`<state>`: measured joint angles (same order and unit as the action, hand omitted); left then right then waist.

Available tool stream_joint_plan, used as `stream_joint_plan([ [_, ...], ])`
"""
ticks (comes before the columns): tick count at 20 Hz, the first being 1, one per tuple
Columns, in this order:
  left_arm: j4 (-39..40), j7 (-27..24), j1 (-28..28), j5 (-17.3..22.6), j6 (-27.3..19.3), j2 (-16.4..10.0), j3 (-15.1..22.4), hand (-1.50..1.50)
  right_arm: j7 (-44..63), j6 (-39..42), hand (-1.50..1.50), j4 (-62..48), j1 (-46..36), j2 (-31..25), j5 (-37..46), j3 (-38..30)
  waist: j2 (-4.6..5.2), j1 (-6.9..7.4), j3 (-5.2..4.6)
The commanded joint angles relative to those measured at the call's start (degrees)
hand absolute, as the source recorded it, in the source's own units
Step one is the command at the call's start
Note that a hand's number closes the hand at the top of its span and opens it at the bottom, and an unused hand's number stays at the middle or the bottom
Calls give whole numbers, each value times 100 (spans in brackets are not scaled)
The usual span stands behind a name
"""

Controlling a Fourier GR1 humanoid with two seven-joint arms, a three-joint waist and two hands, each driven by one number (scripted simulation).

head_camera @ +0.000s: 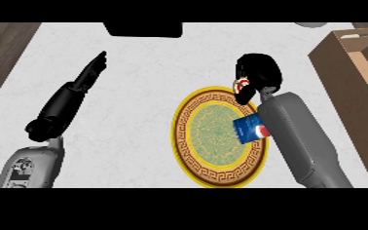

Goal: Pick the cupcake from the plate and place it in the cardboard box

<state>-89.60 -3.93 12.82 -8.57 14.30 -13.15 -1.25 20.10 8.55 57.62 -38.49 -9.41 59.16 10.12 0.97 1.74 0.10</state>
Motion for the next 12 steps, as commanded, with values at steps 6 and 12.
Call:
stream_joint_plan([
  [6,108,45,71,-19,7,87,23,0,-324,-1592,150,-1626,-1385,-463,487,-655,-44,-1,-7],
  [12,56,-66,-128,47,79,-6,-129,0,459,-1390,150,-1047,-1809,-572,632,-792,-106,-134,-12],
])
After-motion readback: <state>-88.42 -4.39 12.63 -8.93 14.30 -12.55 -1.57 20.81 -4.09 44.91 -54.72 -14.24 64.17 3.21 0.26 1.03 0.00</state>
